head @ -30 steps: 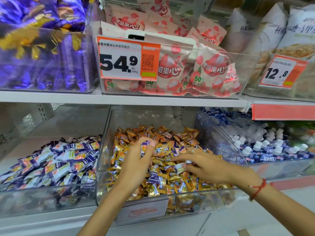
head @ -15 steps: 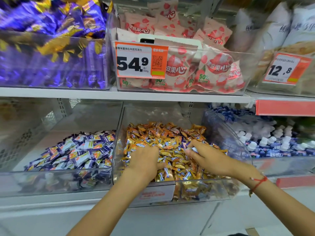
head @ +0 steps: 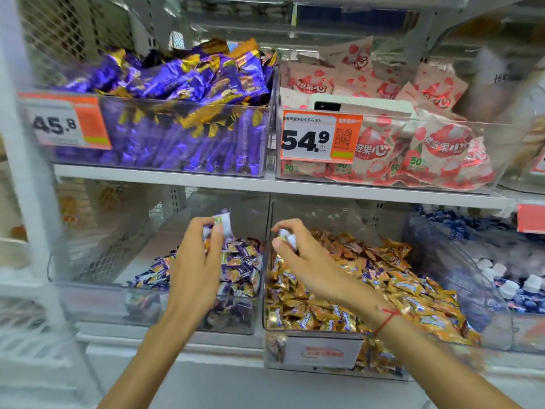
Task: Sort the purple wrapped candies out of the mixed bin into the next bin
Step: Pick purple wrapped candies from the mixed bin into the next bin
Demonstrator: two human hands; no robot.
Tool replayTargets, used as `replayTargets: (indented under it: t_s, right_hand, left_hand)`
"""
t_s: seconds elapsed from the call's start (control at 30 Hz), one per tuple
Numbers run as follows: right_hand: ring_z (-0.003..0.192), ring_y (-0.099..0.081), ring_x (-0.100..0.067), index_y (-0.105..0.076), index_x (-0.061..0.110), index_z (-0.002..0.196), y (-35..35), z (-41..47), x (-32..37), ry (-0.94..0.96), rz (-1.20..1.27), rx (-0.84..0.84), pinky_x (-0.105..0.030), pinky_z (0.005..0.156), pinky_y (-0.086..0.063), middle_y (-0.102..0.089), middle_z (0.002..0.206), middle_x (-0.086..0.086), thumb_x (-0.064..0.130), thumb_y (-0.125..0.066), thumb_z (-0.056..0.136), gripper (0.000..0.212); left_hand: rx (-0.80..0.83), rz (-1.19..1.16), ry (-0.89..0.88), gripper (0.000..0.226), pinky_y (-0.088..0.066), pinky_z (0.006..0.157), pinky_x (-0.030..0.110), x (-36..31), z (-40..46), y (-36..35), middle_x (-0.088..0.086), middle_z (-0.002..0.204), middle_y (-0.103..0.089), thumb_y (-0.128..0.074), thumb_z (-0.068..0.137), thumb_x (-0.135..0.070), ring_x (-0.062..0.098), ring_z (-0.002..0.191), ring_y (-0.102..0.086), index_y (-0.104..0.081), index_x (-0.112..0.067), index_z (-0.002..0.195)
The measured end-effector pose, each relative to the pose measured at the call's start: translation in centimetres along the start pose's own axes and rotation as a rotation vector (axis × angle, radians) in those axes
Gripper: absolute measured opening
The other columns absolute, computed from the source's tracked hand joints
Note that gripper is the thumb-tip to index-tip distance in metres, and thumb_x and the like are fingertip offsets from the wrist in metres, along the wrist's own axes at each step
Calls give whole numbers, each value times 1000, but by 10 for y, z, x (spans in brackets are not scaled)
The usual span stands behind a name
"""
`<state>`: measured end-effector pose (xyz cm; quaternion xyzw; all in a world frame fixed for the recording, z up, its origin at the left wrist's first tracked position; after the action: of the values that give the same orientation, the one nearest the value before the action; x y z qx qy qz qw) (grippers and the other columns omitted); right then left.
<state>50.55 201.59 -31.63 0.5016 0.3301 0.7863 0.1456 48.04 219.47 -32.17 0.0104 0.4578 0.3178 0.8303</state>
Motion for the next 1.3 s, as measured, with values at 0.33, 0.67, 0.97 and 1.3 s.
replayTargets:
  t_s: [0.33,0.67,0.97,1.3]
  right_hand:
    - [147,-2,-28,-12,31,154,-67,66,5,-11,-778,433,-58,115,6,-10,160,-8,46,-48,96,70]
    - [136,-27,2,-42,40,142,3,-8,-24,107,-366,24,-23,112,-24,-38,147,18,40,-43,101,41]
    - [148,-7,-12,-18,44,150,-33,43,-29,-25,-335,249,-33,117,-12,-4,161,12,51,-26,101,50]
    - [146,-12,-9,-27,48,146,-35,47,-34,-22,-284,225,-34,117,-19,-7,159,18,48,-30,102,44]
  left_hand:
    - [460,271,127,86,-17,118,43,92,45,-13,1,158,-24,-21,84,-80,19,146,-17,-32,-24,149]
    - [867,541,-129,56,-6,120,48,49,17,-62,-12,161,-1,-30,99,-56,17,149,3,-16,-40,150]
    - [865,784,156,68,-4,114,64,121,63,-66,-9,162,-4,-19,90,-72,21,149,2,-14,-43,151]
    - [758,750,147,63,-10,117,56,130,56,-37,-4,161,-16,-23,93,-67,25,148,-8,-20,-42,150]
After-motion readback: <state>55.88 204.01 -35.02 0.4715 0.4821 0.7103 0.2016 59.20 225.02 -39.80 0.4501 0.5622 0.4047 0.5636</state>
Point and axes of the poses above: each hand's wrist, its own z-axis towards the middle knuckle, its own y-axis out of the back of the hand, x = y × z, the point moved 5 cm from there along z, towards the middle knuckle
